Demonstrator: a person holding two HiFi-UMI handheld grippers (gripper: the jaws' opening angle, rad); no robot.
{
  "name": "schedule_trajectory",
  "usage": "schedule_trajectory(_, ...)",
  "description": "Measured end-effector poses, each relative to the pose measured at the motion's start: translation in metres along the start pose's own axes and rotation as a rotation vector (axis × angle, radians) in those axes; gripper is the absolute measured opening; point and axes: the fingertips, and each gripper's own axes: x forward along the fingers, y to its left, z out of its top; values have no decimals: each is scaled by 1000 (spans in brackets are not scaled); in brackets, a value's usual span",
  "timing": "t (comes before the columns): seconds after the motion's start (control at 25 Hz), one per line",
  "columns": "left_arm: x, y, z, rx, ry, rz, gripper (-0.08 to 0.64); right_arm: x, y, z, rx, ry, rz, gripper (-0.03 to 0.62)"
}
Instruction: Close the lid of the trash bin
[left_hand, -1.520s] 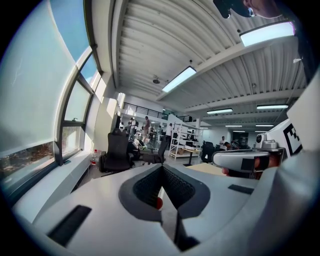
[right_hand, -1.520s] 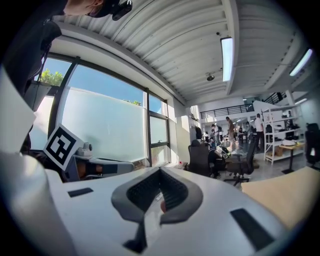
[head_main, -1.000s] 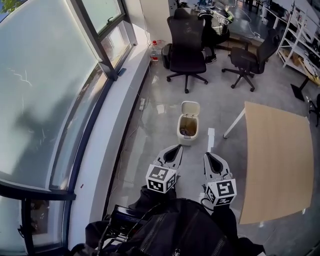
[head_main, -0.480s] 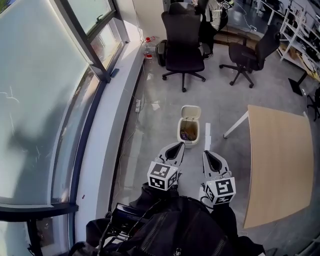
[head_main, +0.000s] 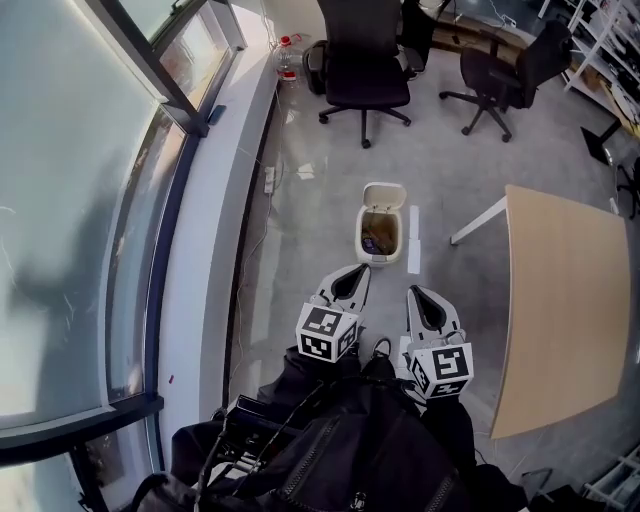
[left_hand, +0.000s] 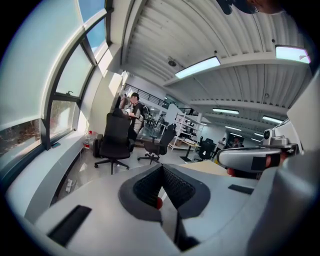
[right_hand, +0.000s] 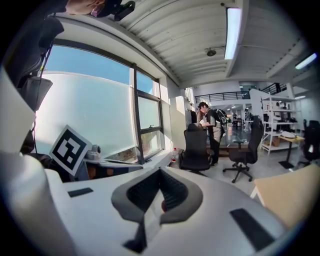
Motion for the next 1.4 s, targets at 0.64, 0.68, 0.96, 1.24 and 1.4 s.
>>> schedule_trajectory(0.64, 49, 57, -52, -110, 117, 173, 2, 85, -25, -64, 50, 209, 162, 5)
schedule_trajectory(0.68, 50, 59, -58, -121, 127, 180, 2, 89, -28, -72, 53, 231, 164, 5)
schedule_trajectory(0.96, 59, 73, -115, -189, 228, 214, 2, 116, -36, -129, 70, 355, 203, 5)
schedule_trajectory(1.24, 70, 97, -179, -230, 305, 238, 2, 149, -44, -189, 110, 415, 242, 5)
schedule_trajectory(1.4, 64, 111, -227, -282, 351, 280, 2, 161, -48, -237, 128, 463, 262, 5)
